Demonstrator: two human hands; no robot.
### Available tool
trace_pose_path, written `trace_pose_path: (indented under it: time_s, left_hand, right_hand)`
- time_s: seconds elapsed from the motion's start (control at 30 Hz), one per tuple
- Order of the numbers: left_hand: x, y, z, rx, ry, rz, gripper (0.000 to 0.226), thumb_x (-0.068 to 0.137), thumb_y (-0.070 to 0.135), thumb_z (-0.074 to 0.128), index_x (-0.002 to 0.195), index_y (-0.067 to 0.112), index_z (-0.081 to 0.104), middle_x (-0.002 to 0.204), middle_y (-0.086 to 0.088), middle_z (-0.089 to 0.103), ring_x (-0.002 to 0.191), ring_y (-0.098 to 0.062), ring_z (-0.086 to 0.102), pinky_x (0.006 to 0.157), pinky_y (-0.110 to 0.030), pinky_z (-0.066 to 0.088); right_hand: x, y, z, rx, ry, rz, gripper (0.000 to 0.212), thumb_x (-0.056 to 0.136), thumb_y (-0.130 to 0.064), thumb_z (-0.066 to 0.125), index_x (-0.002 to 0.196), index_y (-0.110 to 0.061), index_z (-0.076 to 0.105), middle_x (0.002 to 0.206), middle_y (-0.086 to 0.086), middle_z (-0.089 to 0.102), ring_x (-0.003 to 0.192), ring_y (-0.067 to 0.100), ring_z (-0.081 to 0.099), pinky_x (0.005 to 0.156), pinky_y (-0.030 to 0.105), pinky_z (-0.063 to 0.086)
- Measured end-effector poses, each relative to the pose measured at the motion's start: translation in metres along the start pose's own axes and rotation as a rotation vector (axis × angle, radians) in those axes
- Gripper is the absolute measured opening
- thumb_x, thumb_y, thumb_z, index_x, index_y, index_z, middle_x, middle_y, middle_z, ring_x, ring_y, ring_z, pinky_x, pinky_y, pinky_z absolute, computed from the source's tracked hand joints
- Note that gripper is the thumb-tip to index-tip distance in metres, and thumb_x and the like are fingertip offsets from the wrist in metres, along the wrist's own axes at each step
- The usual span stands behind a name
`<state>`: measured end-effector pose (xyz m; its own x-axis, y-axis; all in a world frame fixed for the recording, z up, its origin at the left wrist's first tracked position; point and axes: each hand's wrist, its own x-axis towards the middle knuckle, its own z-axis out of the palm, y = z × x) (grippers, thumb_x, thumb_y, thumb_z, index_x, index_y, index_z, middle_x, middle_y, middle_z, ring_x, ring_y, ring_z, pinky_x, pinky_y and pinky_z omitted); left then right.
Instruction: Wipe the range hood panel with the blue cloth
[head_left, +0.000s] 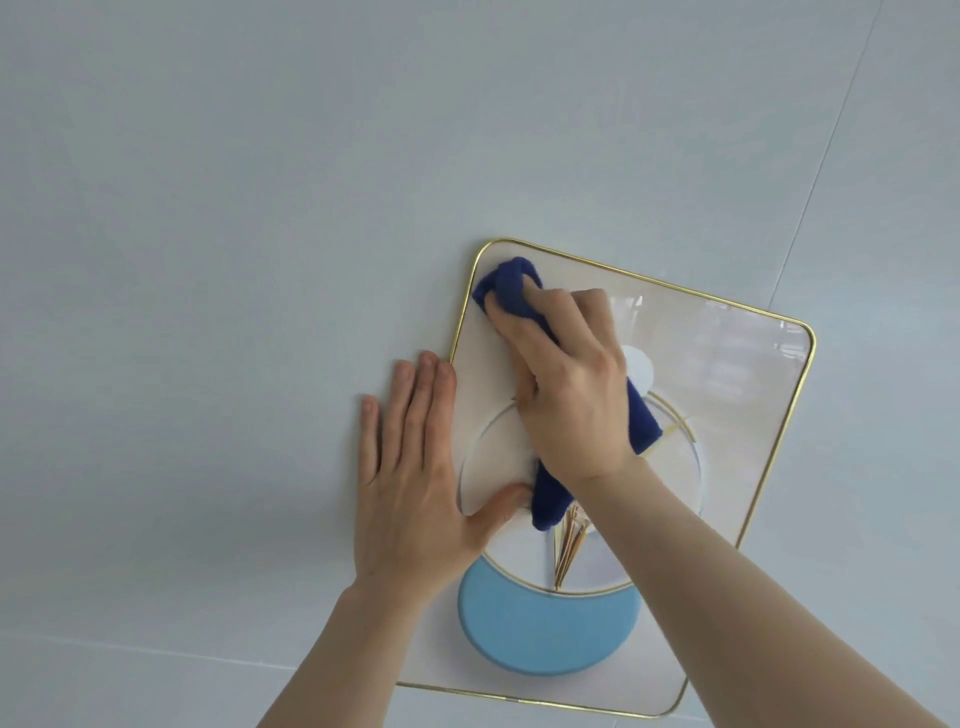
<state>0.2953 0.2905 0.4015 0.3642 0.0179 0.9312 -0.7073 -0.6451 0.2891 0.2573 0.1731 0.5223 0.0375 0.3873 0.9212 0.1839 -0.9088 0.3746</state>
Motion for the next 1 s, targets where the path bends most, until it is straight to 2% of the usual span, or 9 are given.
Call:
trace_pose_path:
  time_s: [0.07,0.27,0.43,0.53,0.6,0.7,0.77,0.9,1.0]
  left_hand:
    - [0.000,0.000,0.000,-0.001,-0.004,-0.001,0.122,0.078,0.080,0.062,0.163,0.016,0.002,0.171,0.000,0.007,0.161,-0.018,0.003,0.131,-0.045,0.001]
    - [0.000,0.000,-0.001,0.020,0.011,-0.015,0.122,0.077,0.079,0.065,0.163,0.013,0.009,0.171,0.001,0.010,0.160,-0.018,0.006,0.131,-0.048,0.007]
    - [0.000,-0.002,-0.003,0.010,-0.005,-0.018,0.120,0.078,0.080,0.060,0.163,0.014,0.007,0.172,0.001,0.007,0.161,-0.017,0.004,0.131,-0.043,0.002]
    - [-0.001,0.001,-0.003,-0.002,-0.002,-0.028,0.120,0.078,0.080,0.062,0.163,0.012,0.010,0.172,0.000,0.007,0.161,-0.018,0.004,0.131,-0.044,0.002]
    - [0.000,0.003,-0.004,0.000,-0.010,-0.035,0.120,0.078,0.080,0.061,0.163,0.011,0.011,0.172,-0.002,0.009,0.161,-0.018,0.004,0.131,-0.045,0.003]
    - [0.000,0.008,-0.009,0.004,-0.039,-0.062,0.121,0.078,0.076,0.065,0.163,0.012,0.008,0.173,-0.004,0.010,0.161,-0.017,0.002,0.131,-0.044,0.002]
    - [0.001,0.013,-0.014,-0.001,-0.055,-0.078,0.121,0.078,0.072,0.069,0.163,0.012,0.007,0.173,-0.005,0.011,0.161,-0.017,0.001,0.131,-0.045,0.003]
    - [0.001,0.018,-0.030,0.019,-0.155,-0.081,0.132,0.071,0.070,0.076,0.163,0.013,0.001,0.174,-0.006,0.008,0.161,-0.017,-0.004,0.131,-0.045,0.002]
    - [-0.006,0.018,-0.044,0.030,-0.219,-0.082,0.139,0.063,0.061,0.085,0.163,0.014,0.000,0.173,-0.007,0.009,0.161,-0.020,0.002,0.130,-0.046,0.002]
  right_hand:
    - [-0.001,-0.002,0.002,0.008,-0.032,-0.010,0.045,0.081,0.021,0.062,0.116,-0.003,0.077,0.106,0.013,0.073,0.085,0.035,0.052,0.071,0.044,0.051]
    - [-0.041,0.006,-0.018,-0.016,-0.215,-0.160,0.054,0.077,0.019,0.060,0.123,-0.006,0.074,0.121,0.014,0.072,0.083,0.039,0.060,0.074,0.044,0.055]
    - [-0.054,0.001,-0.020,-0.053,-0.091,0.031,0.054,0.073,0.019,0.062,0.117,-0.008,0.077,0.119,0.011,0.073,0.090,0.032,0.053,0.070,0.040,0.054]
    - [-0.064,-0.010,-0.017,-0.015,-0.025,0.158,0.051,0.074,0.019,0.064,0.116,-0.007,0.078,0.117,0.013,0.073,0.092,0.028,0.048,0.079,0.035,0.049]
    - [-0.072,-0.012,-0.023,0.005,-0.068,0.183,0.050,0.074,0.015,0.064,0.117,-0.008,0.077,0.117,0.012,0.072,0.091,0.029,0.050,0.079,0.035,0.049]
    - [-0.099,-0.013,-0.042,0.020,-0.197,0.152,0.056,0.069,0.020,0.071,0.115,-0.010,0.077,0.114,0.007,0.072,0.082,0.032,0.054,0.070,0.041,0.054]
    - [-0.112,-0.016,-0.057,0.043,-0.294,0.148,0.059,0.068,0.021,0.069,0.116,-0.014,0.077,0.114,0.004,0.072,0.080,0.031,0.053,0.068,0.041,0.054]
    - [-0.102,-0.019,-0.073,0.087,-0.366,0.229,0.044,0.077,0.012,0.071,0.104,-0.021,0.079,0.099,-0.004,0.071,0.079,0.028,0.053,0.064,0.039,0.054]
    - [-0.108,-0.022,-0.090,0.070,-0.374,0.303,0.028,0.085,0.001,0.072,0.097,-0.024,0.079,0.096,-0.009,0.071,0.080,0.022,0.053,0.063,0.036,0.053]
